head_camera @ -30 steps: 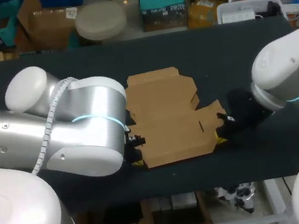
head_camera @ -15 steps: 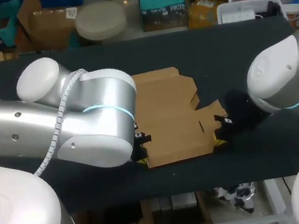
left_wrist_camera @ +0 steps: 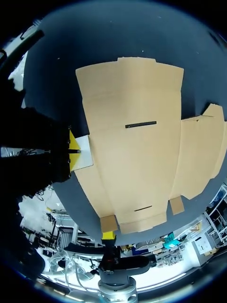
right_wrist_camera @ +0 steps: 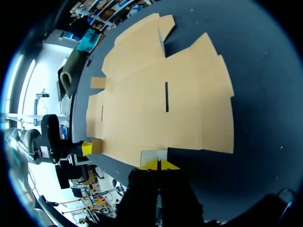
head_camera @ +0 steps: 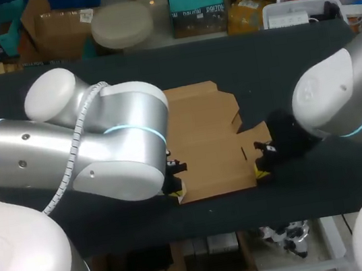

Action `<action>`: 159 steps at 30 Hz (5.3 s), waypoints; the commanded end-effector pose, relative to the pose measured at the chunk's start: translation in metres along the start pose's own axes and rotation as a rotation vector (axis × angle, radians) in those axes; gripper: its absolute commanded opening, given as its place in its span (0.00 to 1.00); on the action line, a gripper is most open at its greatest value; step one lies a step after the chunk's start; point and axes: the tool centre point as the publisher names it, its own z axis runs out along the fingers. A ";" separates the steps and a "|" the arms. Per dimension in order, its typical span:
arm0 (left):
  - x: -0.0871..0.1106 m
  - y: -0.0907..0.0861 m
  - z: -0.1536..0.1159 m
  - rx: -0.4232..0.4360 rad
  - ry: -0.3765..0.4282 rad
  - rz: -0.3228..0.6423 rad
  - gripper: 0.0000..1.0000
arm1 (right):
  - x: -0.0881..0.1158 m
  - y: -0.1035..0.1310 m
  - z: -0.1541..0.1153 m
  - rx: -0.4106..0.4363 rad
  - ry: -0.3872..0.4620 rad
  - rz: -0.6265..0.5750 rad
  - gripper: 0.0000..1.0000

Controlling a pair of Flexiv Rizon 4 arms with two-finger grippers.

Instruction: Assemble the packaging by folding the flat box into shape, placing the metal phone stand inside, and closing the box properly

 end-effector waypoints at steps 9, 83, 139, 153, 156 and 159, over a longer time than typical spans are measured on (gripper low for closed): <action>0.011 0.002 0.005 0.006 -0.018 0.014 0.00 | 0.010 -0.006 0.005 -0.003 -0.032 -0.014 0.00; 0.010 0.007 0.012 0.152 -0.123 0.011 0.00 | 0.008 -0.008 0.001 -0.084 -0.074 -0.043 0.00; -0.048 -0.103 -0.095 0.185 0.142 0.070 1.00 | -0.030 0.131 -0.094 0.045 0.381 -0.053 0.85; -0.061 -0.125 -0.114 0.109 0.179 0.130 1.00 | -0.027 0.150 -0.098 0.063 0.441 -0.070 1.00; -0.061 -0.125 -0.114 0.109 0.179 0.130 1.00 | -0.027 0.150 -0.098 0.063 0.441 -0.070 1.00; -0.061 -0.125 -0.114 0.109 0.179 0.130 1.00 | -0.027 0.150 -0.098 0.063 0.441 -0.070 1.00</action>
